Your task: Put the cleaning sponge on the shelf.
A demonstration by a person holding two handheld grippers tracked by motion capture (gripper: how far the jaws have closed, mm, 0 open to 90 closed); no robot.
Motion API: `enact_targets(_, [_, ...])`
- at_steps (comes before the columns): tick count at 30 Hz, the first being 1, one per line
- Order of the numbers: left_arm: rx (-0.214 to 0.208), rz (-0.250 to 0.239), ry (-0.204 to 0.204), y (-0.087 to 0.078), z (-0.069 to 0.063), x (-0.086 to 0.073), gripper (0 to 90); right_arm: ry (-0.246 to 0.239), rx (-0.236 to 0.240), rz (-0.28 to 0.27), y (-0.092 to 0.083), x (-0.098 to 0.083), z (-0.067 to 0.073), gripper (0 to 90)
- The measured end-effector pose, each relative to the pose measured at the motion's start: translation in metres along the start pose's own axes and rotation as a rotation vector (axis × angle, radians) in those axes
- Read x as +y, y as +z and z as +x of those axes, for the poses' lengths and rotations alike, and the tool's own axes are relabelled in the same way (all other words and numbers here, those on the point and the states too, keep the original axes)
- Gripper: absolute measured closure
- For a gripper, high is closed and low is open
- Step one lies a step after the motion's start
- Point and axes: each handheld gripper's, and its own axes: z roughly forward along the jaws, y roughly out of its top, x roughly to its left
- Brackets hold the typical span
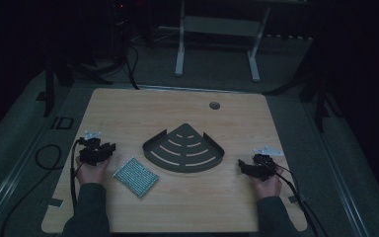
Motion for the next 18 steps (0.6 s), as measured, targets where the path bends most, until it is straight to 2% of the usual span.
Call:
enact_targets(4, [-0.007, 0.012, 0.010, -0.007, -0.002, -0.003, 65.3, -0.006, 0.005, 0.001, 0.000, 0.000, 0.000, 23.6])
enact_targets(7, [-0.039, 0.018, 0.003, -0.015, -0.005, -0.005, 67.8, -0.008, 0.007, 0.001, 0.000, 0.000, -0.001, 23.5])
enact_targets(10, [-0.049, 0.025, 0.021, -0.021, -0.011, -0.008, 70.0, -0.009, 0.009, 0.001, 0.000, 0.000, -0.001, 23.4])
enact_targets(11, [-0.057, 0.038, 0.039, -0.024, -0.016, -0.011, 70.8, -0.010, 0.009, 0.001, 0.000, 0.000, -0.001, 23.3])
enact_targets(13, [-0.062, 0.040, 0.044, -0.026, -0.018, -0.012, 72.5, -0.011, 0.010, 0.001, 0.000, 0.000, -0.001, 23.2])
enact_targets(14, [-0.081, 0.047, 0.066, -0.030, -0.025, -0.015, 73.0, -0.011, 0.011, 0.001, 0.000, 0.000, -0.001, 23.1])
enact_targets(16, [-0.084, 0.048, 0.077, -0.033, -0.029, -0.017, 73.6, -0.012, 0.012, 0.002, 0.000, 0.000, -0.001, 23.0])
enact_targets(18, [-0.104, 0.049, 0.098, -0.037, -0.036, -0.020, 74.0, -0.011, 0.012, 0.002, 0.000, 0.000, -0.001, 23.1])
